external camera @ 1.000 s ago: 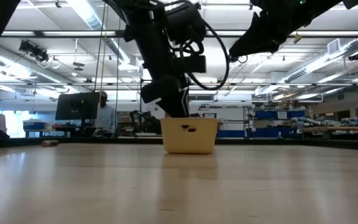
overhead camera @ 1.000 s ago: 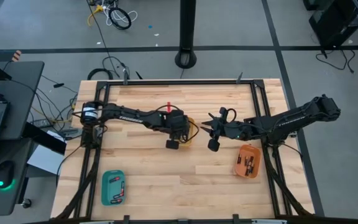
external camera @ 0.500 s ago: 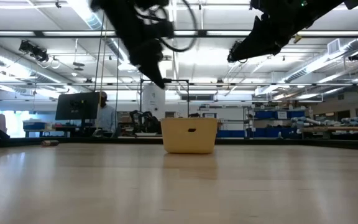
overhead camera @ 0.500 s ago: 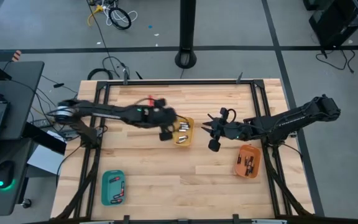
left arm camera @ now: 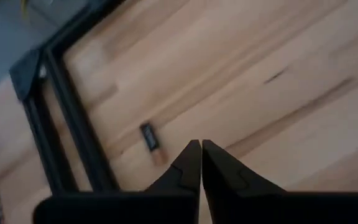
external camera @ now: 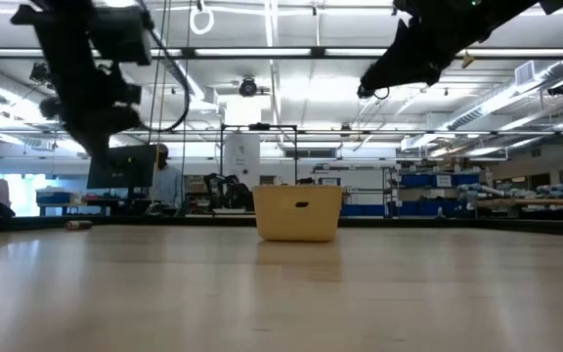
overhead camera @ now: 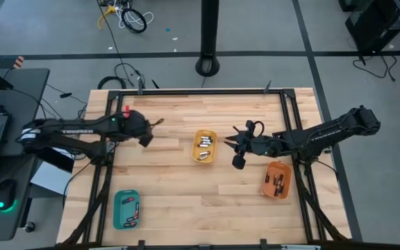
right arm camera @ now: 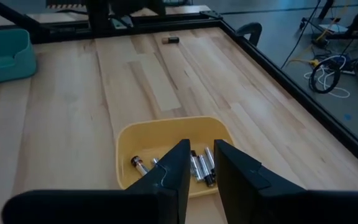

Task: Sort batteries
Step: Put the brown battery into the orange bin

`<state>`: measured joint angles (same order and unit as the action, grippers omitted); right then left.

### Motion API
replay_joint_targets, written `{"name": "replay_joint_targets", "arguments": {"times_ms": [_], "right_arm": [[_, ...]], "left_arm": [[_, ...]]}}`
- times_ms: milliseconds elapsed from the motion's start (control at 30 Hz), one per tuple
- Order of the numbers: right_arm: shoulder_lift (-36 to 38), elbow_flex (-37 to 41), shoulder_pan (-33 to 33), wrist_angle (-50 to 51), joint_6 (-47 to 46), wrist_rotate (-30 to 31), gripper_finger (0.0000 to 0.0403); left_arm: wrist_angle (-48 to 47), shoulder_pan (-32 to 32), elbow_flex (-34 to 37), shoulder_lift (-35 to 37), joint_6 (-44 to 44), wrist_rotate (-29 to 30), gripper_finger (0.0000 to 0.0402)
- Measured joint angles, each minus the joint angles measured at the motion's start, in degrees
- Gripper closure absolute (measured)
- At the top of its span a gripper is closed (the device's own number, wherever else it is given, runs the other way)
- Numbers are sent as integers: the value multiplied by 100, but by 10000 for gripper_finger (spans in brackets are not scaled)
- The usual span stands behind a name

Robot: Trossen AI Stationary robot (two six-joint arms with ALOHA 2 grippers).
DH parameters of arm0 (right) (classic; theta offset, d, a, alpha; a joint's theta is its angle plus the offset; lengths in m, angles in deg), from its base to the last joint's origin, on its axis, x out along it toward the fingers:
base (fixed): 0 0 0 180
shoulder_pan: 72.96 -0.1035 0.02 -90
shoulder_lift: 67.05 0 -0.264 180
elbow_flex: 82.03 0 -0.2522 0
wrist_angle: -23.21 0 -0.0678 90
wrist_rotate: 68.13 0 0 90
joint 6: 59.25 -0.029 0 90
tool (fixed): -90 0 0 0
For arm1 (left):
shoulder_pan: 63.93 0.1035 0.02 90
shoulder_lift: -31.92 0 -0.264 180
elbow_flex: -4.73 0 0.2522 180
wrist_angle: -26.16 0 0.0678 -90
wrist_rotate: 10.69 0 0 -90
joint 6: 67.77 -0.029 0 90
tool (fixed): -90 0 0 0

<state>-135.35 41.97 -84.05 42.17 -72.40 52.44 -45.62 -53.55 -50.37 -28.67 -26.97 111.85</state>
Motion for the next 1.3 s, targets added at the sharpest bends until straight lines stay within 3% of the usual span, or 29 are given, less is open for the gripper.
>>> {"name": "replay_joint_targets", "arguments": {"times_ms": [233,500,633,1300], "right_arm": [[-1,0,0,-86,12,-7,320],[-1,0,0,-88,22,-15,325],[-1,0,0,-88,23,-15,325],[1,0,0,-82,25,-15,327]], "left_arm": [[47,601,611,97,45,-312,326],[347,1278,639,84,135,-531,234],[560,1482,767,-33,147,-629,207],[2155,2481,1866,-434,165,-727,198]]}}
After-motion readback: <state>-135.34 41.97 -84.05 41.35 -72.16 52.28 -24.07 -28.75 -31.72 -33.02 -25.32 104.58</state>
